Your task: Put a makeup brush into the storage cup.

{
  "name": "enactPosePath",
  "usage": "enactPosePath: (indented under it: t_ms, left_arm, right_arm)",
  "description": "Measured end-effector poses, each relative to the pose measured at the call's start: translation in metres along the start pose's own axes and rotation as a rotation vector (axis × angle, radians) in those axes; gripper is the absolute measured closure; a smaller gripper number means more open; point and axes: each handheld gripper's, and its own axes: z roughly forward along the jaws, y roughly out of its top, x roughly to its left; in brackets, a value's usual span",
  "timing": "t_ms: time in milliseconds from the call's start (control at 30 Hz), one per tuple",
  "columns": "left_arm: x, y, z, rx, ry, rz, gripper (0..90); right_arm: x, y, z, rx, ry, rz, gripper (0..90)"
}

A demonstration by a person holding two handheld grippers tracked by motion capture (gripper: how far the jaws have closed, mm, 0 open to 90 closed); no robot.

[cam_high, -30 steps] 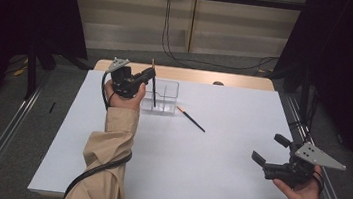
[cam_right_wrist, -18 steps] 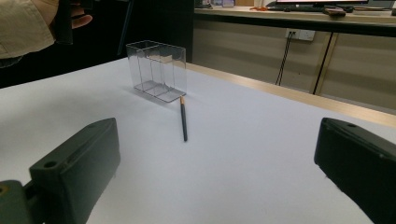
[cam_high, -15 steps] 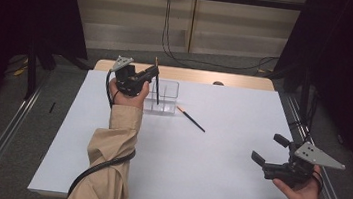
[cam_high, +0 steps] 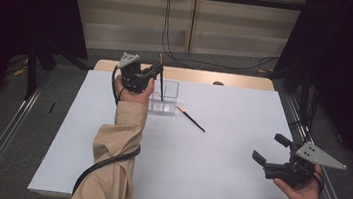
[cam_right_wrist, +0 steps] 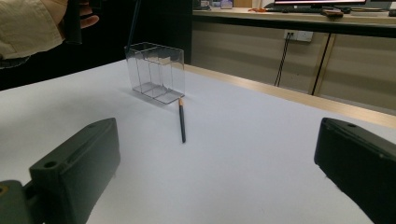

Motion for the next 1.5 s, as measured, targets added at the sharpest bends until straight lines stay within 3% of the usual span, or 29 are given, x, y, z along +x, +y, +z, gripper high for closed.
enactPosePath:
  t_ms: [967, 1500]
  left_arm:
    - [-0.007, 0.009, 0.026, -0.025, -0.012, 0.029, 84.2]
    - [-0.007, 0.003, 0.038, -0.024, -0.005, 0.026, 84.2]
  right_arm:
    - [-0.001, -0.001, 0.000, 0.004, -0.002, 0.002, 0.0]
    - [-0.001, -0.002, 0.001, 0.010, 0.000, -0.004, 0.0]
